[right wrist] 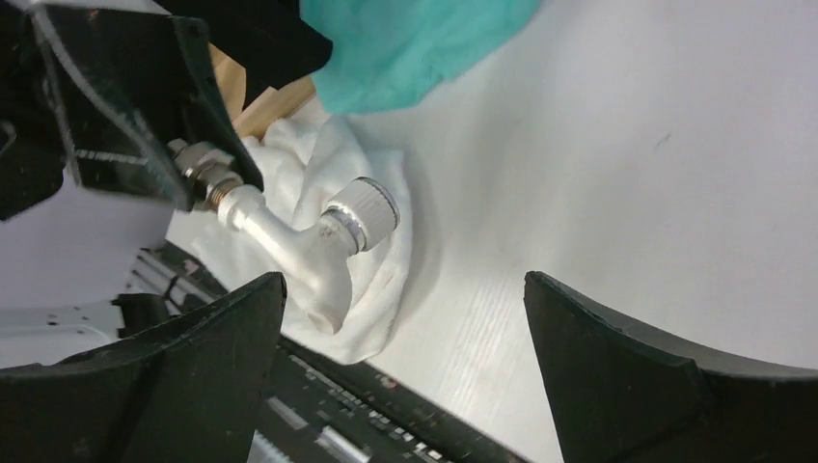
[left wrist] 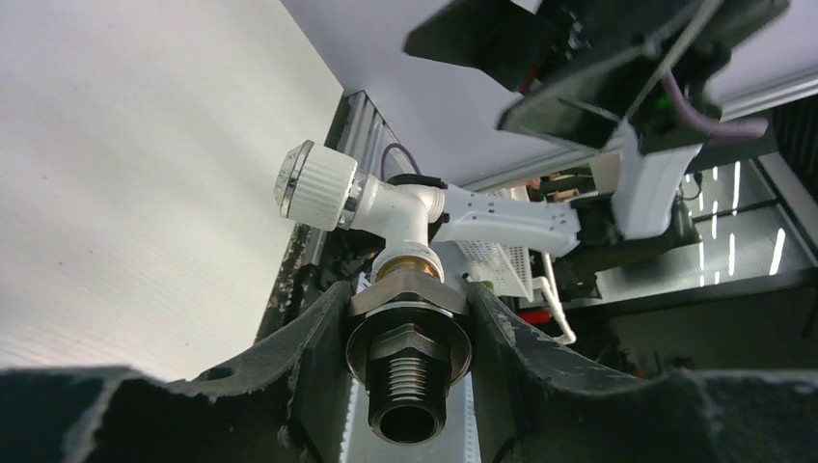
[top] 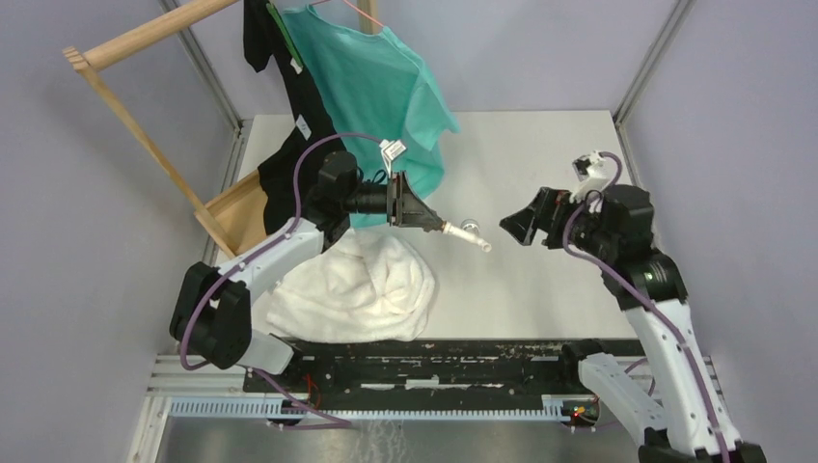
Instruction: Install the water faucets
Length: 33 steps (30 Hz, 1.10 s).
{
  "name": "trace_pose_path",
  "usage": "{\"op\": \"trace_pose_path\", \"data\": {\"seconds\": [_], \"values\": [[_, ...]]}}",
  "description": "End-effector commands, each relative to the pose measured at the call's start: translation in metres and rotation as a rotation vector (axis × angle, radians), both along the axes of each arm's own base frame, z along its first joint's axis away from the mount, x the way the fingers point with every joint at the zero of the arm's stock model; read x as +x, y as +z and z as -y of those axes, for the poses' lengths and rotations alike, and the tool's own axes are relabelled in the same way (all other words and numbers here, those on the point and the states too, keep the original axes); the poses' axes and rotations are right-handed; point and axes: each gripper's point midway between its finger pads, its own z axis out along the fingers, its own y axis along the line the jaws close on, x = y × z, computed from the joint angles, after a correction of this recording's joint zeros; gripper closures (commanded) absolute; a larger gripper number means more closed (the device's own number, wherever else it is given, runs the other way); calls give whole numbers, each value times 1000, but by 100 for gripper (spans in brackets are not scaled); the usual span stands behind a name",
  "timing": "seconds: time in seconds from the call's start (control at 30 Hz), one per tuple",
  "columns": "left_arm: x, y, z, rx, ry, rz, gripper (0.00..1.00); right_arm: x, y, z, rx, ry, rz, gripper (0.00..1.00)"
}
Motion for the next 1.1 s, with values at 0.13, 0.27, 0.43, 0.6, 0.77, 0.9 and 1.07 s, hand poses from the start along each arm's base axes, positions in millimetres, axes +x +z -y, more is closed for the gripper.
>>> {"op": "trace_pose_path", "data": {"seconds": [0.13, 0.27, 0.43, 0.6, 0.77, 0.9, 1.07], "values": [[12, 31, 1, 3, -5, -259, 97, -15, 34, -14, -148, 177, 551, 0], [15, 26, 1, 11, -6, -324, 97, -30, 32, -34, -234, 317, 771, 0], [14, 26, 1, 13, -11, -344, 97, -22, 22, -44, -316, 377, 776, 0], [11, 28, 0, 10, -39, -356, 97, -11, 9, -61, -364, 435, 808, 2], [5, 31, -2, 7, -63, -358, 97, 1, 3, -79, -357, 448, 816, 15], [4, 31, -2, 8, -66, -357, 97, 4, -8, -92, -337, 491, 771, 39], [5, 30, -2, 8, -65, -347, 97, 1, -13, -91, -311, 481, 723, 77]]}}
